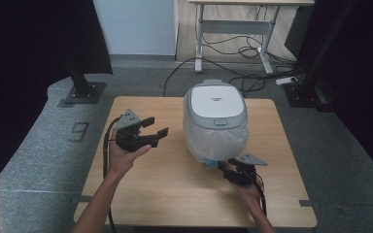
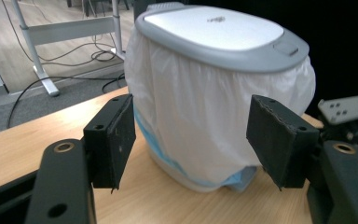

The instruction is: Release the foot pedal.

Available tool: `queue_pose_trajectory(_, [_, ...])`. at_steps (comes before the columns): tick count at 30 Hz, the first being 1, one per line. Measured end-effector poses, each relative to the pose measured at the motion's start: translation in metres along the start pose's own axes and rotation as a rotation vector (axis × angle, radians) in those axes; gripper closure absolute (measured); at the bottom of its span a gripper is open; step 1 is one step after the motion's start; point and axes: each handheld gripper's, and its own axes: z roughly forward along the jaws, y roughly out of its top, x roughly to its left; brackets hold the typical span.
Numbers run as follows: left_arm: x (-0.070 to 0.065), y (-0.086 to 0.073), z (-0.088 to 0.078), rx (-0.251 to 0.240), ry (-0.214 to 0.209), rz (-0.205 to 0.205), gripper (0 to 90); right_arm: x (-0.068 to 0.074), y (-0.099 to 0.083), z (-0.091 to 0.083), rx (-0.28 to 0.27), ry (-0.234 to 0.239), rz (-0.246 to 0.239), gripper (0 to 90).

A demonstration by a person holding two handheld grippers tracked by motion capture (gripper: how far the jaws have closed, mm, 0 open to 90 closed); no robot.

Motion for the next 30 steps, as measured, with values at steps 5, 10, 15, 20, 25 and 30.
queue_pose_trajectory(5, [-0.001, -0.015, -0.007, 0.016, -0.003, -0.003, 32.7, -0.005, -0.003, -0.010, 0.012, -0.006, 0.001, 43.2])
queue_pose_trajectory(10, [-0.001, -0.029, -0.011, 0.030, 0.007, -0.008, 32.6, -0.017, -0.009, -0.023, 0.005, 0.007, 0.017, 42.0])
queue_pose_trajectory(15, [0.000, -0.043, -0.014, 0.031, 0.009, -0.028, 32.6, -0.027, -0.015, -0.031, 0.006, 0.001, 0.013, 40.8])
queue_pose_trajectory(20, [0.001, -0.063, -0.014, 0.051, 0.028, -0.033, 32.6, -0.036, -0.018, -0.036, 0.015, -0.013, 0.015, 39.7])
queue_pose_trajectory(25, [0.002, -0.086, -0.012, 0.073, 0.033, -0.053, 32.5, -0.043, -0.022, -0.035, 0.037, -0.022, 0.016, 39.2])
queue_pose_trajectory(30, [0.001, -0.105, -0.012, 0.085, 0.032, -0.067, 32.2, -0.047, -0.026, -0.032, 0.065, -0.051, 0.001, 39.1])
